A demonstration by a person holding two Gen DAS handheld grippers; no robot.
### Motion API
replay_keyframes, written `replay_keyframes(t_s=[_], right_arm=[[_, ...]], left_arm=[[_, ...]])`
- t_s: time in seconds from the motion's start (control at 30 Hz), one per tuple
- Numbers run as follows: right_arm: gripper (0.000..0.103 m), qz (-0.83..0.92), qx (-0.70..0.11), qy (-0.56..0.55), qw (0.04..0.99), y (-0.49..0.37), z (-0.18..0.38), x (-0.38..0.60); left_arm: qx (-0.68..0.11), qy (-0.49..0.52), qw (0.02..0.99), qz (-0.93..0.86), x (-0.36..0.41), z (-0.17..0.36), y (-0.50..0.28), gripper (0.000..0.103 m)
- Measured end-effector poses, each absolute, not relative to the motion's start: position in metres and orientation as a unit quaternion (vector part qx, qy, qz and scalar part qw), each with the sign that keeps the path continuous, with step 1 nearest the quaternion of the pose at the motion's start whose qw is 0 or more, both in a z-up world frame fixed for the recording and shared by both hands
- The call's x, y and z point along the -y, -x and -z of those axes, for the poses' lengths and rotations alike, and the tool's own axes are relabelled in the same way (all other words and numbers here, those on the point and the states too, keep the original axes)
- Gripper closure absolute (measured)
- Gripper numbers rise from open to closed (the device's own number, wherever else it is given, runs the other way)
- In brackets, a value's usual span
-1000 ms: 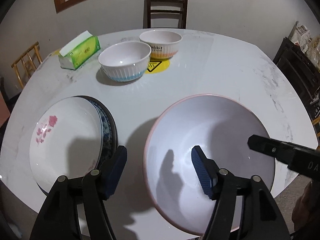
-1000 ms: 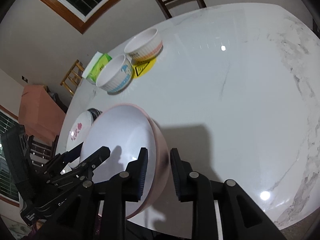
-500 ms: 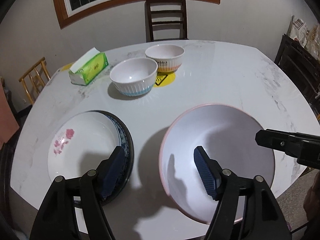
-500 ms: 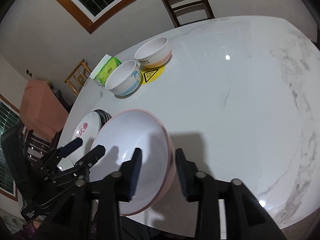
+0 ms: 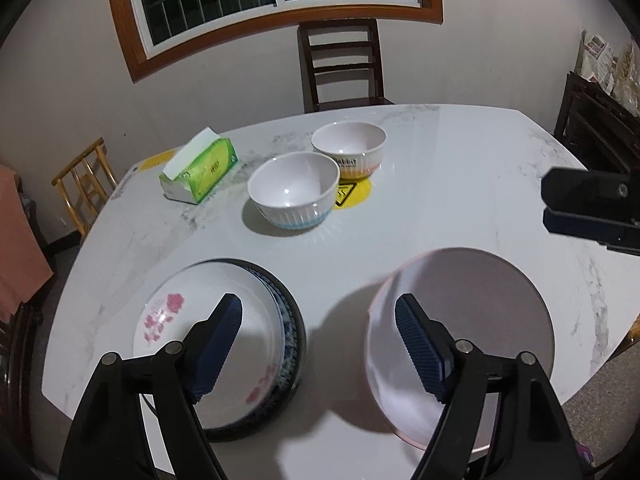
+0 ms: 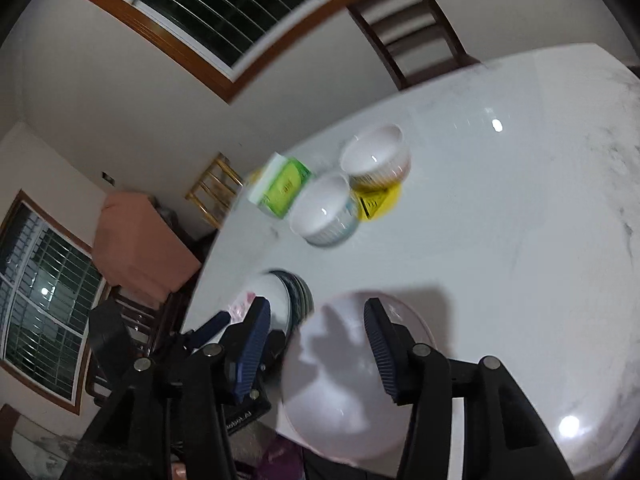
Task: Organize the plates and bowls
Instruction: 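Open both grippers and move to the white blue-banded bowl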
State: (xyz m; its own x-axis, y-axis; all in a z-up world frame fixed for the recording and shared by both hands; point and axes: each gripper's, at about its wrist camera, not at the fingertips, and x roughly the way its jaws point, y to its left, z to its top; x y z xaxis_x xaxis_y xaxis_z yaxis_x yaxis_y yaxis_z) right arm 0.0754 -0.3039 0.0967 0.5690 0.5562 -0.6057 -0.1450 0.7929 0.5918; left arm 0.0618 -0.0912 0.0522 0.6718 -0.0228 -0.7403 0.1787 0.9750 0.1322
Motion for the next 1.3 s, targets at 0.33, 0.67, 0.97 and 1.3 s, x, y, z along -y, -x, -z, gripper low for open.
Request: replay_keyframes(t_s=[0.33,0.67,0.97,1.3], right_arm=[[0.053,-0.244,-0.469,-0.202,0.824,-0.11,-0.099,0.273],[0.053,-0.226,-0.499,-0.237,0.802,-0.159,-0.089,0.258],[0.053,-0.205,-0.531,-0.24,0.786,-0.194,-0.076,0.237],[0.053,-0.179,-0.542,-0.247,0.784,-0.231,-0.065,0.229]], left_arm=[[-0.405,-0.081,0.909,0.052,0.075,-0.059,-0.089,0.024],[-0.425,-0.059,0.902,0.036,0.046,-0.063,-0.139,0.024],[-0.476,-0.013,0.878,0.047,0.022,-0.049,-0.18,0.023],[-0.498,0.016,0.866,0.048,0.004,-0.039,-0.209,0.023]])
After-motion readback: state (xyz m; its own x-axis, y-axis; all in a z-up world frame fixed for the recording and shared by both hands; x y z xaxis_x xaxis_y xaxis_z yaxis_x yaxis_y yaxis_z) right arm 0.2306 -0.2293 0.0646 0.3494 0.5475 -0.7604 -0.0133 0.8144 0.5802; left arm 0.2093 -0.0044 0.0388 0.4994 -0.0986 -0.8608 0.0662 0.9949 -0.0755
